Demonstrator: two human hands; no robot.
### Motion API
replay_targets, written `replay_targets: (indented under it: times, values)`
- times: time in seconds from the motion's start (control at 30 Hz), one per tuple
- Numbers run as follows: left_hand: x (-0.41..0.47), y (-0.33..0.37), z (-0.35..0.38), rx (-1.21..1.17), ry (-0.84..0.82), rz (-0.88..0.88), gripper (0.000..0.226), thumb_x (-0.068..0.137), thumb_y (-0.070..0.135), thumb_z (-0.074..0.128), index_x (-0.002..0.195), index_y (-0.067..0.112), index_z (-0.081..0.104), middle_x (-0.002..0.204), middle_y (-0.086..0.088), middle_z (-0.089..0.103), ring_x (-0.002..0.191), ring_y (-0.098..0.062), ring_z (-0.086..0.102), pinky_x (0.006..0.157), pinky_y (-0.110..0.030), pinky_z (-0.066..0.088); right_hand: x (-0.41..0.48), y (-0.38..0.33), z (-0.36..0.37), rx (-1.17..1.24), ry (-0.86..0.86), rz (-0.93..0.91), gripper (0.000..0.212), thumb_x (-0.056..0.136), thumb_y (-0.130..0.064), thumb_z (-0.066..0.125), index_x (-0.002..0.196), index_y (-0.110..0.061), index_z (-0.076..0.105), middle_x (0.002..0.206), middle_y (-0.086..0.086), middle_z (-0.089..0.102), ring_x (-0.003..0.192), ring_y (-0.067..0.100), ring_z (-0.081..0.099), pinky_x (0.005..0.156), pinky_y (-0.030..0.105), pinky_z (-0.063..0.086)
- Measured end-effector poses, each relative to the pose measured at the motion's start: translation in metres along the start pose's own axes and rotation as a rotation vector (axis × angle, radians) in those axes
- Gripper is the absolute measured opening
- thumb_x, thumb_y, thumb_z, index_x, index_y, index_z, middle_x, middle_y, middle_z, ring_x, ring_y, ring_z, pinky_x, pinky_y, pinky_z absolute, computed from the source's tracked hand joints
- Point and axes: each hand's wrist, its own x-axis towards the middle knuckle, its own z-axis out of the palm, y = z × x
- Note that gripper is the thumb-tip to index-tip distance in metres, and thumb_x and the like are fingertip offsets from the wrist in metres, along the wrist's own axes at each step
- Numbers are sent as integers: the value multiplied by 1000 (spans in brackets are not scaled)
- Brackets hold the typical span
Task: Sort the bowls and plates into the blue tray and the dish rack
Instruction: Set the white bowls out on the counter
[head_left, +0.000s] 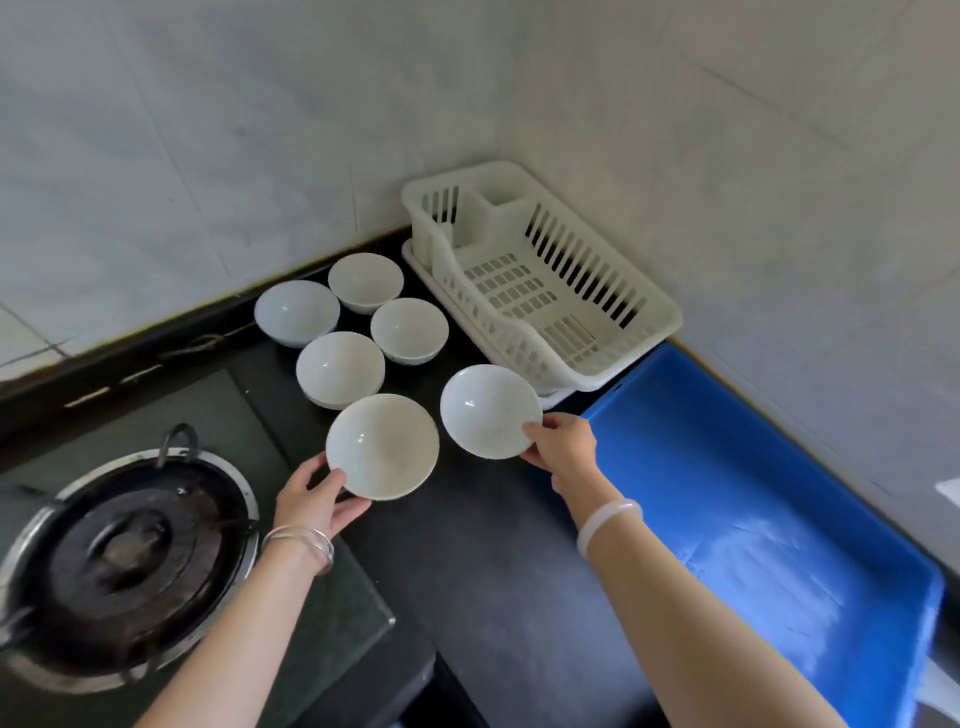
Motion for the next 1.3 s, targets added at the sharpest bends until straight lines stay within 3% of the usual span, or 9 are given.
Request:
replay_targets:
  times: [0.1,0.2,0.37,0.57,0.73,0.83,0.97,1.1,1.3]
  values:
    - [7,0,0,-34,28,-14,38,86,1,53,123,12,53,99,-16,60,72,-23,66,81,-40,52,15,-4,23,-25,-13,-3,21,85,-3,60,70,-18,61,98,7,61,87,24,64,44,18,52]
    - [11,0,2,-47,45,-27,38,87,0,51,123,11,52,105,-19,58,71,-23,65,81,-40,51,29,-3,39,-50,-14,32,10,84,-2,59,83,-11,62,104,10,61,90,26,64,44,19,53]
    - [16,-3,1,-54,70,-41,38,87,0,51,124,10,51,108,-19,59,72,-22,65,79,-38,51,43,4,51,-1,-2,121,11,84,-1,60,93,-7,58,105,10,57,94,27,63,46,22,53]
    - [21,-5,-1,-50,67,-51,38,87,1,51,123,13,52,110,-18,60,74,-23,67,78,-37,52,53,15,54,43,18,158,14,84,1,60,76,-10,56,96,8,58,77,21,62,50,23,54]
    - [21,-9,-2,-80,35,-66,44,87,3,50,128,17,52,108,-13,62,80,-22,67,75,-33,52,57,22,55,63,12,182,10,86,-4,62,94,-8,60,106,10,61,87,26,66,49,21,54]
    - [18,-11,-2,-105,23,-70,41,88,9,52,128,18,51,110,-14,60,82,-21,66,68,-31,53,55,27,55,148,-25,237,17,89,-11,62,105,-9,60,108,11,63,80,20,67,52,23,56]
    - [16,-14,1,-157,31,-58,38,90,15,52,129,13,50,116,-15,59,90,-23,64,76,-35,53,52,31,53,332,-52,304,18,94,-16,57,110,-9,59,100,9,65,75,19,67,45,24,55]
    - [17,-16,5,-175,50,-44,38,91,15,51,129,13,50,117,-14,58,84,-17,64,80,-37,53,54,29,58,368,-54,282,22,94,-13,55,114,-6,59,94,8,66,72,18,67,46,24,55]
    - [20,-18,7,-179,74,-53,37,91,14,50,129,13,49,114,-13,58,78,-16,64,78,-37,53,55,24,73,378,-57,258,28,95,-12,54,121,-4,59,106,11,66,74,17,67,48,24,56]
